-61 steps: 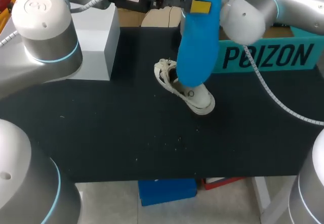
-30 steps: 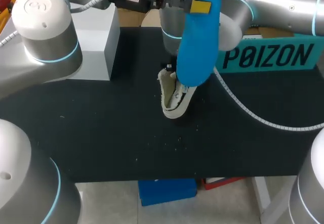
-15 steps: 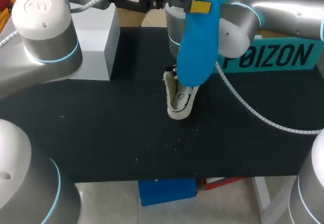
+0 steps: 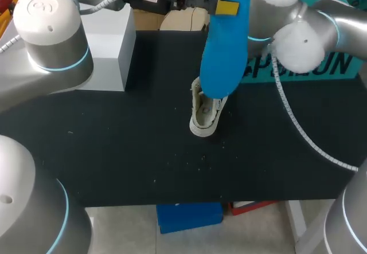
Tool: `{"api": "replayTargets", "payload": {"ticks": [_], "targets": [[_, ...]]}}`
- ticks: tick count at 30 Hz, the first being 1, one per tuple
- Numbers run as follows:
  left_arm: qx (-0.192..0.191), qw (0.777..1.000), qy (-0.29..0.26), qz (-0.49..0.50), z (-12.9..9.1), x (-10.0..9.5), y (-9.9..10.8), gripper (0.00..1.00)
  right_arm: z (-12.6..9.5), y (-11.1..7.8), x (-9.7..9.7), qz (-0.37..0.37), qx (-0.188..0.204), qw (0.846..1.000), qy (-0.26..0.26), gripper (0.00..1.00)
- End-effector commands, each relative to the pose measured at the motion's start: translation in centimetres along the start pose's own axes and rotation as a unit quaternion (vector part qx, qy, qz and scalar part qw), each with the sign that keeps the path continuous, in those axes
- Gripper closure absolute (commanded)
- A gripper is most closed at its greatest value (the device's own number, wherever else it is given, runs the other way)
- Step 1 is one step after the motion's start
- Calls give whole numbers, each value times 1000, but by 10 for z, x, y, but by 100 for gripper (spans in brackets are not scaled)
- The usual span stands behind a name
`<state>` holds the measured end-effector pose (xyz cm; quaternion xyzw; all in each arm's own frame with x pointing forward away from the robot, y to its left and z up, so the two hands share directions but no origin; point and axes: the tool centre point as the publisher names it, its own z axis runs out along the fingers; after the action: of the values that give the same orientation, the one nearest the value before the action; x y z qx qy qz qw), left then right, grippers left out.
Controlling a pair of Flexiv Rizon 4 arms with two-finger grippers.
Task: Take the shoe out of the shoebox, open the shoe tongue, remove and reinsert the insole, then place the shoe into the shoebox
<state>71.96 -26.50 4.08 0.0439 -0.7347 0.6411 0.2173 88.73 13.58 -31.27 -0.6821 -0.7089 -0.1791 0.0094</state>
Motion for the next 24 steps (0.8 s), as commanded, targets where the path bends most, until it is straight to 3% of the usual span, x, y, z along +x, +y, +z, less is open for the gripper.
{"api": "replayTargets", "payload": {"ticks": [1, 14, 19, 21, 24], "targets": [[0, 1000, -1, 0, 1, 0, 1, 100, -41, -11, -14, -57, -35, 965, 255, 0], [0, 1000, -1, 0, 1, 0, 1, 100, -41, -11, -14, -57, -35, 965, 255, 0], [0, 1000, -1, 0, 1, 0, 1, 100, -61, -11, -25, 23, -46, 940, 337, 0], [0, 1000, -1, 0, 1, 0, 1, 100, -66, -10, -26, 24, -51, 942, 332, 0], [0, 1000, -1, 0, 1, 0, 1, 100, -73, -10, -25, 40, -57, 930, 360, 0]]}}
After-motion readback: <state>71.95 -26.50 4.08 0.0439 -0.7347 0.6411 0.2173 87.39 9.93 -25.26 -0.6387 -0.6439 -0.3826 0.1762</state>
